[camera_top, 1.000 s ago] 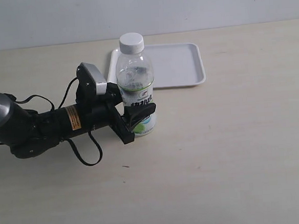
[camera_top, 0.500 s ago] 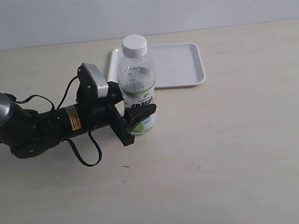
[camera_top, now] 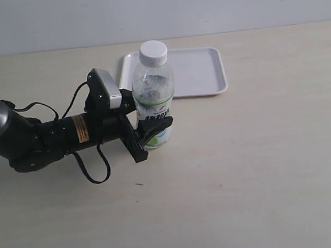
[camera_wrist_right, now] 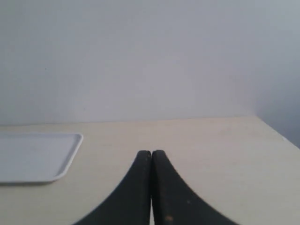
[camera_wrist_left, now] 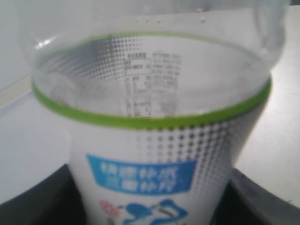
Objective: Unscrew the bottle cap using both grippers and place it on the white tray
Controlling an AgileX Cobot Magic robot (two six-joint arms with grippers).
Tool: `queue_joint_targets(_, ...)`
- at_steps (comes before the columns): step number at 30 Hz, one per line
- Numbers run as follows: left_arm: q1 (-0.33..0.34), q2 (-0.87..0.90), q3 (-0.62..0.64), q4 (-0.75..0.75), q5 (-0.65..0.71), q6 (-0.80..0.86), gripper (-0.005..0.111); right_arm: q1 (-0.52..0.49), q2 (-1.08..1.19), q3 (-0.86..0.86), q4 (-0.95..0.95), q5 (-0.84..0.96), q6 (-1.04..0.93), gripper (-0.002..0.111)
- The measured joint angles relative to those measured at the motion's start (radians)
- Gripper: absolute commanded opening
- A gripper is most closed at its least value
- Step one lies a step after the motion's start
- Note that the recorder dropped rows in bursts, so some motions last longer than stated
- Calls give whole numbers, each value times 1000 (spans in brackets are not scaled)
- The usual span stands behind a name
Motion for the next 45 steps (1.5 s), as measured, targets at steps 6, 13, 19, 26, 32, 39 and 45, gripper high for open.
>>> queue_joint_targets(6,0,-2,0,2,0,1,0,0,0,0,80,-103,6,0)
queue_joint_targets(13,0,-2,0,2,4,1,0,0,0,-46,288,-122,117,0)
queue_joint_targets(19,0,-4,0,2,7,9,0,0,110,-260,329,-3,118,0)
queue_joint_targets(26,0,-4,0,10,7,18,0,0,498,-641,398,314,-32,0)
queue_joint_targets(32,0,-10,-1,18,19,24,0,0,889,-985,435,725,-176,0)
queue_joint_targets(39,0,-38,-2,23,80,39,0,34,1266,-1306,457,1062,-244,0)
queue_joint_targets(45,0,-47,-2,25,104,42,0,194,1460,-1429,453,1089,-248,0)
